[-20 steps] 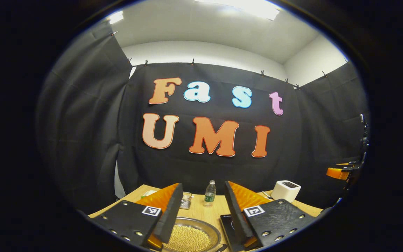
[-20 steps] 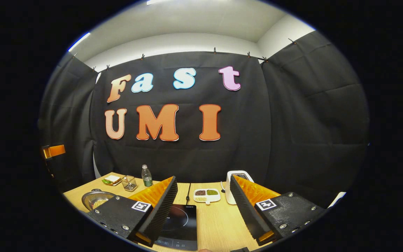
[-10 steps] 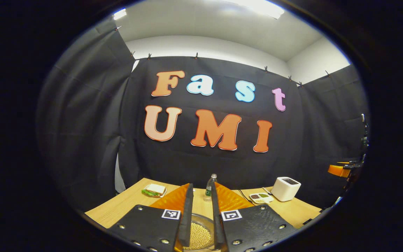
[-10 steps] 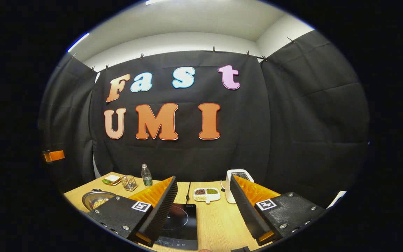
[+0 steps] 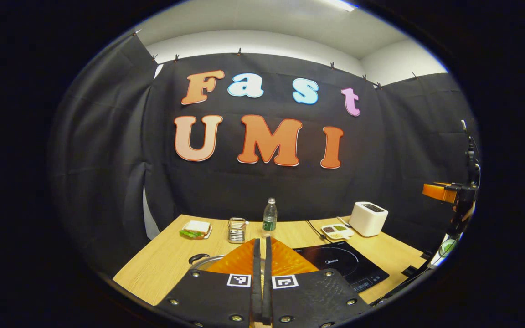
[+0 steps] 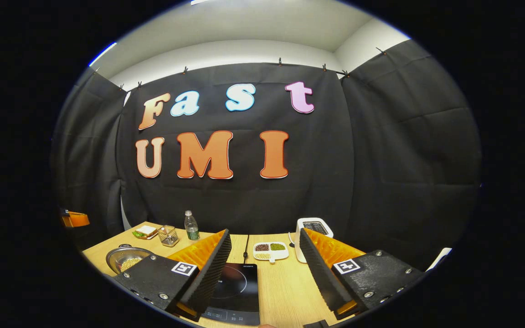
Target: First push the handle of the pot to place it horizontally, then grasp the pot with both hands and set it on the induction cooktop.
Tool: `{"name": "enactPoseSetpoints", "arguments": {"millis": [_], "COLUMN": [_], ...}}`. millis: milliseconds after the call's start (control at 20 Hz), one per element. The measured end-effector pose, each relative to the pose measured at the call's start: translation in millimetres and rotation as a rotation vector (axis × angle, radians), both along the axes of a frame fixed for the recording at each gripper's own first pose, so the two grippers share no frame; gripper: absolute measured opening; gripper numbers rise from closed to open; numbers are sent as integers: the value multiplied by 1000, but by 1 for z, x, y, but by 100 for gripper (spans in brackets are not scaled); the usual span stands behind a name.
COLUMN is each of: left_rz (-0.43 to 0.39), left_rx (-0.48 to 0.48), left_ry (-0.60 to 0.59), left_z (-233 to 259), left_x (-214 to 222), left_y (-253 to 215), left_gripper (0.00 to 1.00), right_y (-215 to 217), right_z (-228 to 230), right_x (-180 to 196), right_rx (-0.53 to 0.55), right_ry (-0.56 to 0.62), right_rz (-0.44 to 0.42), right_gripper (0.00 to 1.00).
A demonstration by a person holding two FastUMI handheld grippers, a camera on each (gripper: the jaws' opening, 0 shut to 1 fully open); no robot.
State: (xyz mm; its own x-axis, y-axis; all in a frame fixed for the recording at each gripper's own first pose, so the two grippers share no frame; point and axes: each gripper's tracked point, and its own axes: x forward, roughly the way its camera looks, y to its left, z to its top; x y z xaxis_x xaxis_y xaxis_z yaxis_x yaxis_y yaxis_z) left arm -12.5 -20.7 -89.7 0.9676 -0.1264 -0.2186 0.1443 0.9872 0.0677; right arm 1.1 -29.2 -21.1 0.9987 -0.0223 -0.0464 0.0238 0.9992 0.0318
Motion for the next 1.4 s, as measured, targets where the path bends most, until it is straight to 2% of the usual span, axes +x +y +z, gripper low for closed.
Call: {"name": "enactPoseSetpoints", "arguments": {"millis": [700, 750, 900, 1100, 1150, 1200, 1400], "left_rz": [-55, -52, -54, -53, -61, -68, -90], "left_rx": [78, 92, 123, 107, 101, 100, 111], "left_ry": [265, 289, 369, 445, 461, 475, 538], "left_z": [-103, -113, -142, -166, -171, -177, -197], "left_x": [-34, -37, -51, -64, -67, -71, -89], "left_y": [6, 8, 15, 21, 19, 18, 15], "left_gripper": [2, 2, 2, 3, 3, 3, 3], "right_y": [14, 14, 17, 19, 21, 21, 28], "right_z": [-13, -12, -14, -17, -18, -18, -19], "right_x": [3, 3, 3, 3, 3, 2, 1], "right_rx": [7, 8, 10, -3, -2, -5, -11], "right_ry": [35, 35, 37, 43, 46, 46, 43], "right_rz": [29, 30, 33, 33, 33, 29, 43], "right_gripper": [93, 97, 97, 94, 98, 94, 93]}}
